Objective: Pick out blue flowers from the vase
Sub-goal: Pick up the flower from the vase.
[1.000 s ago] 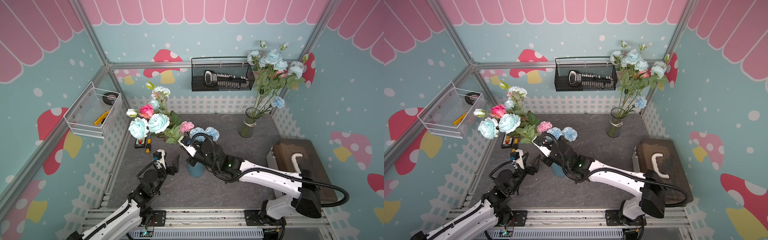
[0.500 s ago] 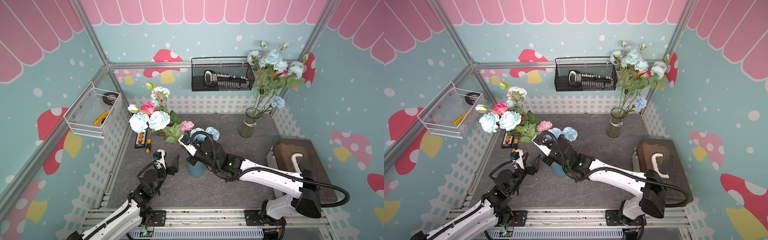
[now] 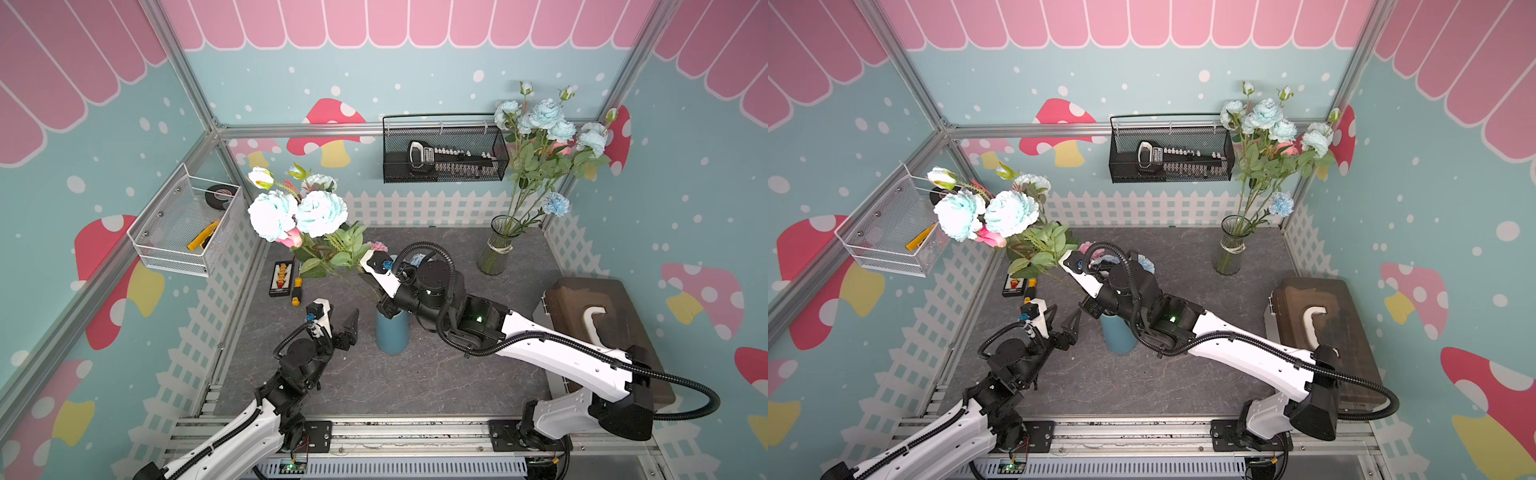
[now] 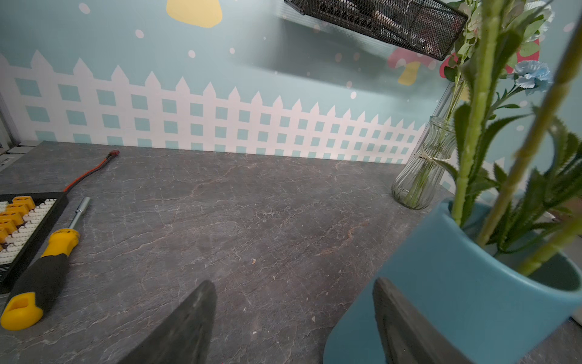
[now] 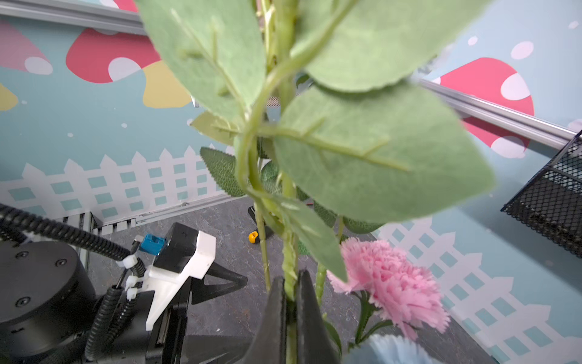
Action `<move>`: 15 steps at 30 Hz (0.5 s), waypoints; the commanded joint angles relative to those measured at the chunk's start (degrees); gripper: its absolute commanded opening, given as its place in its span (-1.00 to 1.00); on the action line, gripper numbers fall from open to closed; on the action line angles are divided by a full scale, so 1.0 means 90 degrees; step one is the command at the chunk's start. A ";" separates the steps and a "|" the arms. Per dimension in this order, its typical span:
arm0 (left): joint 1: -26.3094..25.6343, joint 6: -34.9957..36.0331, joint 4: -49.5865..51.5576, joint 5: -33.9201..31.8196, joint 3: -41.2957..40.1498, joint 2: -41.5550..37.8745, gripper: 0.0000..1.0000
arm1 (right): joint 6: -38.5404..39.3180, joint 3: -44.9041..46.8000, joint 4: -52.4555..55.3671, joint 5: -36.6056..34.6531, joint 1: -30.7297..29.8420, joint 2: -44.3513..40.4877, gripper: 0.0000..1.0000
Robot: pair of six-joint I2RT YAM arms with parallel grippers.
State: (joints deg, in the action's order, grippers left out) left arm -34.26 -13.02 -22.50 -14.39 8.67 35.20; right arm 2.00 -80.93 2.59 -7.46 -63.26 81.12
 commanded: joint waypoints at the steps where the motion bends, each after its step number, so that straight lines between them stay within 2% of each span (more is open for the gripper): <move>1: -0.0031 0.0060 -0.0026 -0.0097 0.0150 -0.0012 0.58 | 0.0172 -0.0357 0.0192 0.0084 -0.0003 -0.0096 -1.00; 15: -0.0038 0.0050 -0.0048 -0.0108 0.0170 0.0064 0.58 | 0.0157 -0.1217 0.0461 0.0118 -0.0005 -0.0115 -1.00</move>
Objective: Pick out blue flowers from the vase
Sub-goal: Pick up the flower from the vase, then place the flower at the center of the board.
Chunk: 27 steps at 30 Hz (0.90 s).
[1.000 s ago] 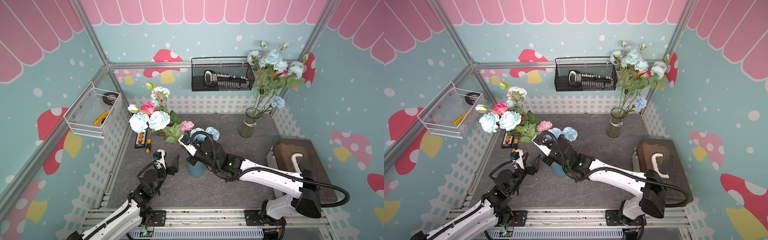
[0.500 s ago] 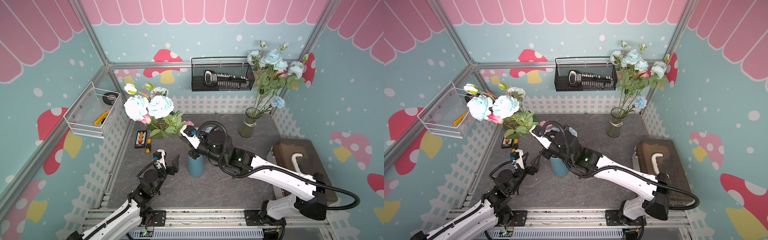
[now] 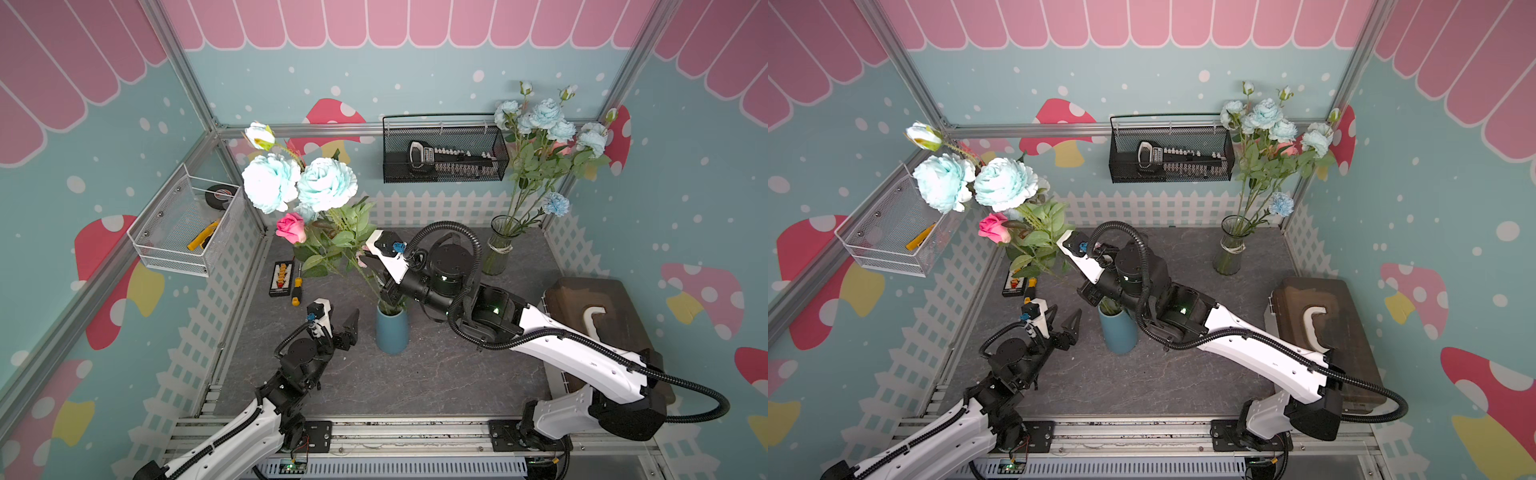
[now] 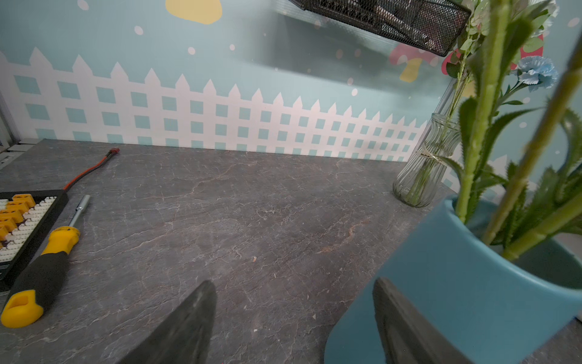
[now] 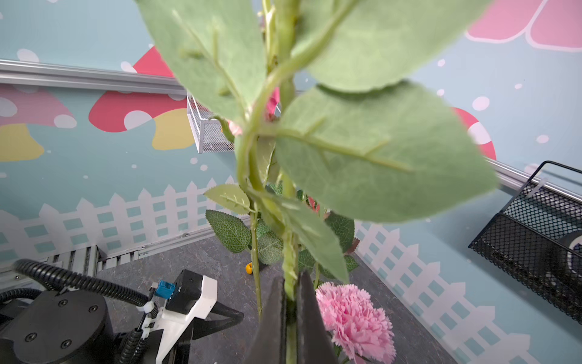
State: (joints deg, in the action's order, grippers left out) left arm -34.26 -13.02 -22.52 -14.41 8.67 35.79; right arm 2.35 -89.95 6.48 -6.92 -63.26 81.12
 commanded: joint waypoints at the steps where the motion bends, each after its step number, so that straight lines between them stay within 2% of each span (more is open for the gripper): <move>1: -0.0040 0.0049 -0.0037 -0.0117 0.0170 0.0004 0.58 | 0.0099 -0.0255 0.0042 0.0076 -0.0002 -0.0141 -1.00; 18: -0.0031 0.0030 -0.0048 -0.0135 0.0243 0.0176 0.58 | -0.0129 -0.1238 0.0703 0.0472 0.0011 -0.0475 -1.00; 27: -0.0037 0.0025 -0.0054 -0.0155 0.0277 0.0242 0.59 | -0.0883 -0.1271 0.0858 0.1394 0.0452 -0.0777 -1.00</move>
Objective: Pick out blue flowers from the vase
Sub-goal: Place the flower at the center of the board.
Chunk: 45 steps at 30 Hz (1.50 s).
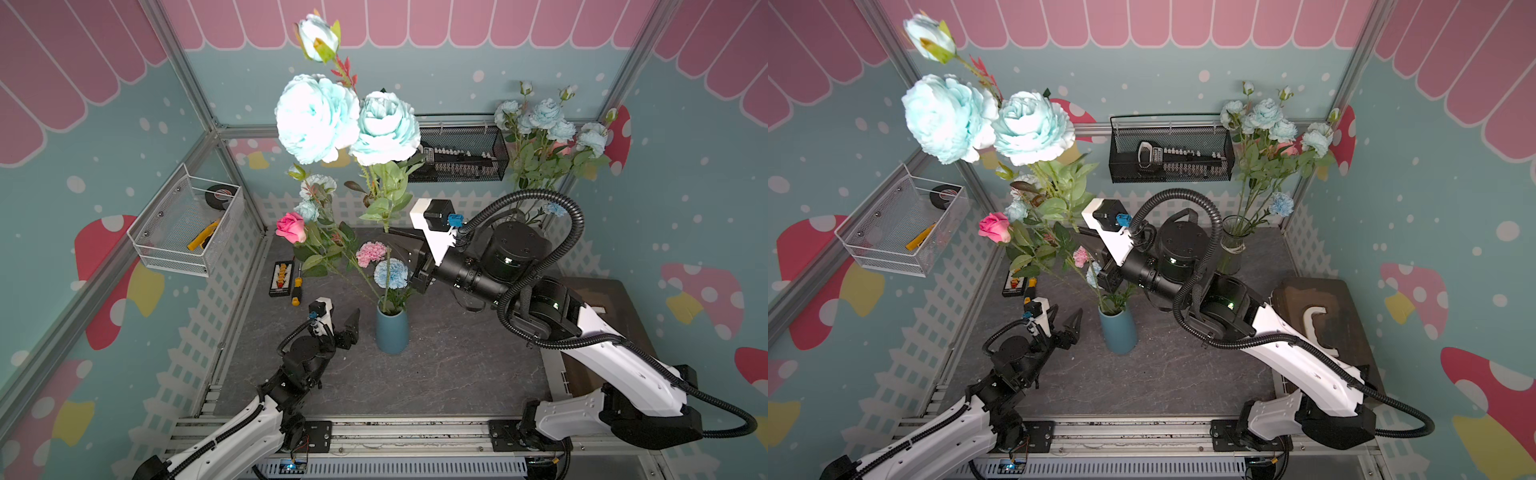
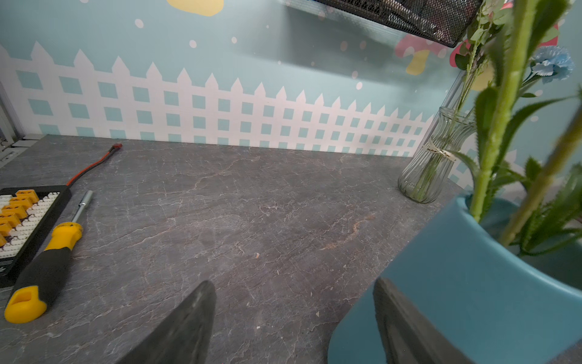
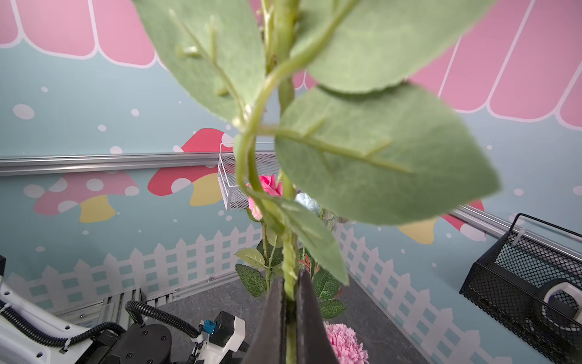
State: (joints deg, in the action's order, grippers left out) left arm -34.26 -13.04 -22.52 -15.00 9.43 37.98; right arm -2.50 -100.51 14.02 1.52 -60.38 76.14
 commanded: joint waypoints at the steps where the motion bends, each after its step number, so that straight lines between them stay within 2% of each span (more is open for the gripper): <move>1: -0.0031 0.0024 -0.0052 -0.0091 0.0192 0.0005 0.59 | -0.0436 -0.0067 0.0019 0.0595 0.0199 -0.0286 -1.00; 7: -0.0035 0.0023 -0.0040 -0.0090 0.0220 0.0058 0.59 | -0.0781 -0.0024 0.0301 0.1144 0.0485 -0.0638 -1.00; 12: -0.0037 0.0023 -0.0039 -0.0086 0.0212 0.0028 0.58 | -0.0889 0.0413 0.0513 0.1171 0.0742 -0.1063 -1.00; 24: -0.0035 0.0033 -0.0036 -0.0080 0.0222 0.0043 0.58 | -0.1703 0.2136 0.0393 0.1765 0.2312 -0.1959 -1.00; 29: -0.0032 0.0033 -0.0036 -0.0083 0.0222 0.0033 0.59 | -0.1768 0.2719 0.0401 0.1576 0.2827 -0.2197 -1.00; 38: -0.0034 0.0033 -0.0036 -0.0086 0.0241 0.0072 0.59 | -0.1887 0.3346 0.0386 0.1384 0.3630 -0.2396 -1.00; 45: -0.0038 0.0032 -0.0036 -0.0081 0.0241 0.0080 0.58 | -0.2174 0.3834 0.0346 0.1705 0.4317 -0.2095 -1.00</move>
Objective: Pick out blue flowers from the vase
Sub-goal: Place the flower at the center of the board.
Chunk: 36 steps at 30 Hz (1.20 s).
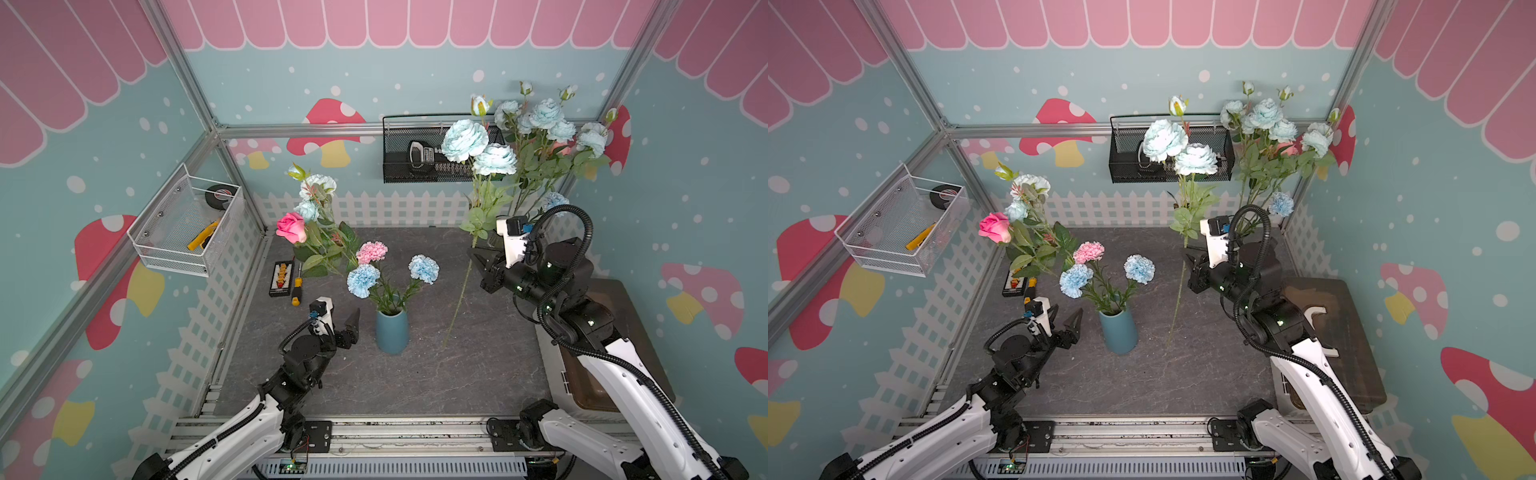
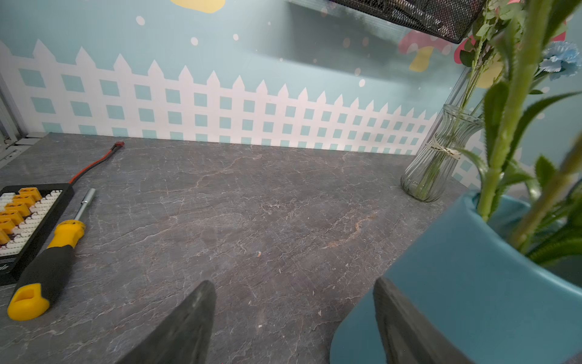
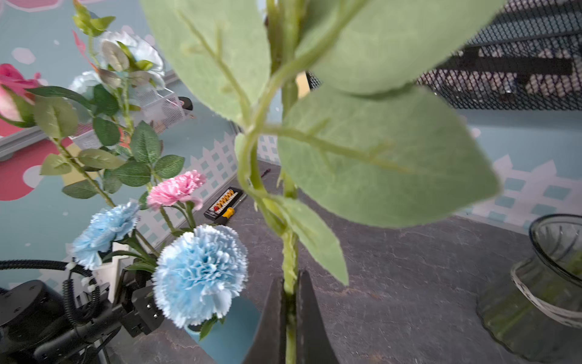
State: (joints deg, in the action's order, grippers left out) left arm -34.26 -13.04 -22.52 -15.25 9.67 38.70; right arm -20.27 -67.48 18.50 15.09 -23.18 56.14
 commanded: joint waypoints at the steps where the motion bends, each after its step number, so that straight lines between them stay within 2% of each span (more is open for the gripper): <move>1: -0.0039 0.0028 -0.0036 -0.0054 0.0214 -0.0003 0.59 | -0.0241 0.0223 -0.0162 0.0299 0.0288 0.0216 -1.00; 8: -0.0032 0.0033 -0.0036 -0.0054 0.0214 0.0008 0.59 | -0.0306 0.0493 -0.0190 0.0851 0.0814 0.0827 -1.00; 19: -0.0040 0.0023 -0.0003 -0.0083 0.0278 0.0118 0.59 | -0.0355 0.0897 -0.0881 0.1640 0.1091 0.2018 -1.00; 29: -0.0040 0.0014 -0.0020 -0.0100 0.0245 0.0058 0.58 | -0.0586 0.1204 -0.1729 0.1907 0.1111 0.2909 -1.00; 36: -0.0032 0.0013 -0.0036 -0.0103 0.0219 0.0014 0.59 | -0.0816 0.1028 -0.1776 0.1899 0.1120 0.3812 -1.00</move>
State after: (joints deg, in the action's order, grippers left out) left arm -34.28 -13.04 -22.52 -15.51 10.66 39.18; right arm -26.46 -57.30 4.56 31.40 -13.43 88.66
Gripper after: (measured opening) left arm 0.794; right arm 0.048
